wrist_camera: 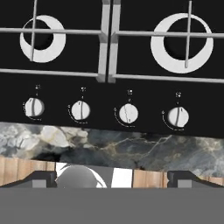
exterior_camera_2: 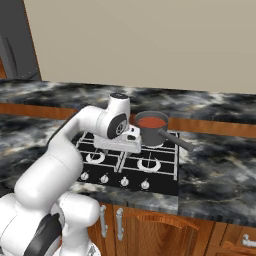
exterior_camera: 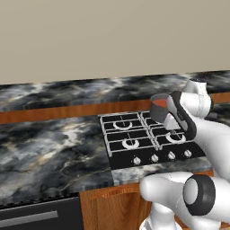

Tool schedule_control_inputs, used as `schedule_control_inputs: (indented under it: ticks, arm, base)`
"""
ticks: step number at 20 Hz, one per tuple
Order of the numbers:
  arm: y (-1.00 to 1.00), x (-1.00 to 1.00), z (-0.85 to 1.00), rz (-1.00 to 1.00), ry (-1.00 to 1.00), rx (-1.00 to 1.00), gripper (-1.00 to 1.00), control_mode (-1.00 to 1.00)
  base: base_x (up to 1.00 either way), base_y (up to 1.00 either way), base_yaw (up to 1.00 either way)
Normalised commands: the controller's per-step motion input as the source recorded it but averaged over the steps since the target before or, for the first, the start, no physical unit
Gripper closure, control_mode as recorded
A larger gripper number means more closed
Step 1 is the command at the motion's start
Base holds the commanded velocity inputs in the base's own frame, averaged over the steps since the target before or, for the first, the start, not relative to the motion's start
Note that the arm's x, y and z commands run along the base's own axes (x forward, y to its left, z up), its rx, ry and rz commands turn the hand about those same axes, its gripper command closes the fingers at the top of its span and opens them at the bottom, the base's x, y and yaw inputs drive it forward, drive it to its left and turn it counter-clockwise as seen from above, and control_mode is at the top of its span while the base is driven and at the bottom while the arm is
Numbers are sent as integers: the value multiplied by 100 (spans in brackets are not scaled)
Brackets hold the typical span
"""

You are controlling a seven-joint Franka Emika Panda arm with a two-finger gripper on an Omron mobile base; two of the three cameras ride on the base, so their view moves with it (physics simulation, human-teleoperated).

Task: Wait until the marinara sauce is simmered to a deep red color and then turn off the stove.

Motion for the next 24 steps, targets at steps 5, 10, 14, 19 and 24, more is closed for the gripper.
schedule_control_inputs:
  ticks: [5,10,14,19,24]
  arm:
    - [-5,-6,-57,0,9,0,-100,-100]
    - [-2,-13,-53,0,1,0,-100,-100]
    - [-4,-4,-43,0,0,0,-100,-100]
    - [-1,0,-32,0,-3,-1,-100,-100]
    - [0,6,-27,0,-3,-4,-100,-100]
  base:
    - [0,0,0]
    - [0,0,0]
    - [0,0,0]
    - [0,0,0]
    - [0,0,0]
